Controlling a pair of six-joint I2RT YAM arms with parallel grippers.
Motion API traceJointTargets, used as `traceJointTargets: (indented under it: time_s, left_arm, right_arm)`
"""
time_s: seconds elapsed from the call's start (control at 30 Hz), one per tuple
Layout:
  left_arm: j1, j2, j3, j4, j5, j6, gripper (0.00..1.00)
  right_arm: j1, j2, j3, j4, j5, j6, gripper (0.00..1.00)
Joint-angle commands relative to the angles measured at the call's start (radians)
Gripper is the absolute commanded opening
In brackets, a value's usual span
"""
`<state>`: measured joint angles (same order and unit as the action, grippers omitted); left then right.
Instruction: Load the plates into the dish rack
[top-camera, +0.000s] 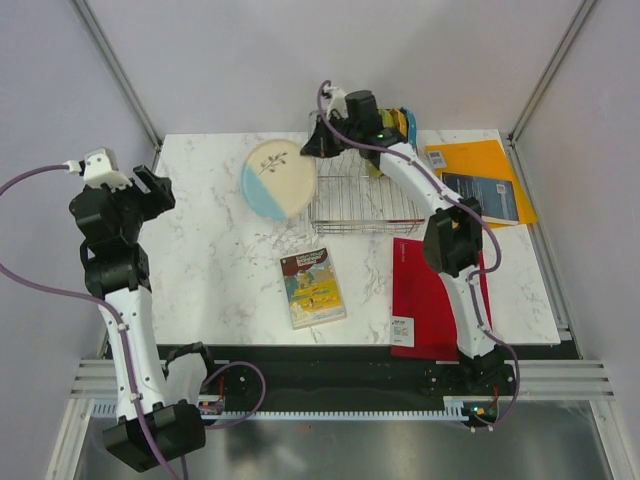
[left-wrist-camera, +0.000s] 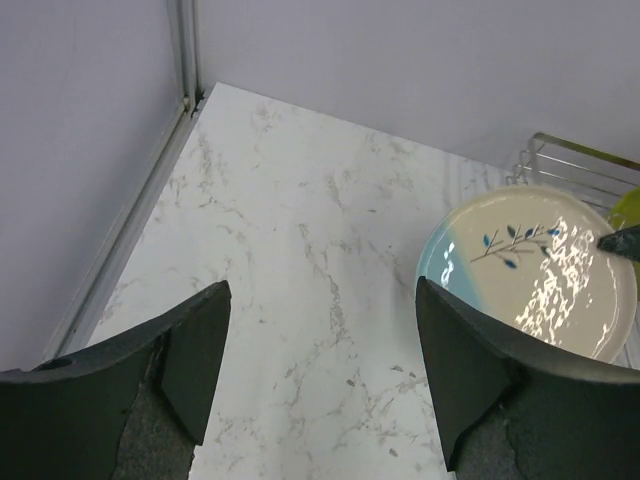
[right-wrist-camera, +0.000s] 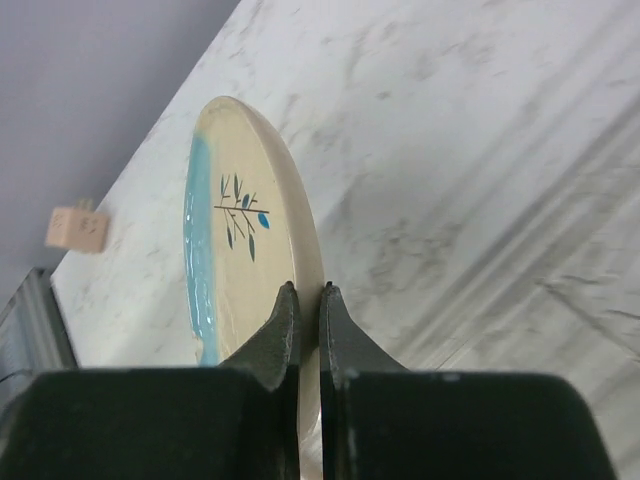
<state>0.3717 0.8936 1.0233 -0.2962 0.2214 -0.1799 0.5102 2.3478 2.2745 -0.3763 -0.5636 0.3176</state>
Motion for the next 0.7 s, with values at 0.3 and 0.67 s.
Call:
traceJointTargets:
  time_s: [0.3, 0.67]
  left_arm:
    - [0.003, 0.099, -0.065, 0.019, 0.153, -0.122, 0.80]
    - [-0.022, 0.134, -0.098, 0.048, 0.162, -0.105, 0.80]
  right_arm:
    - [-0.119, -0.248, 0.183, 0.077, 0.557, -0.106, 0.00]
    - [-0.095, -0.271, 0.143, 0.129, 1.106, -0.262, 0.00]
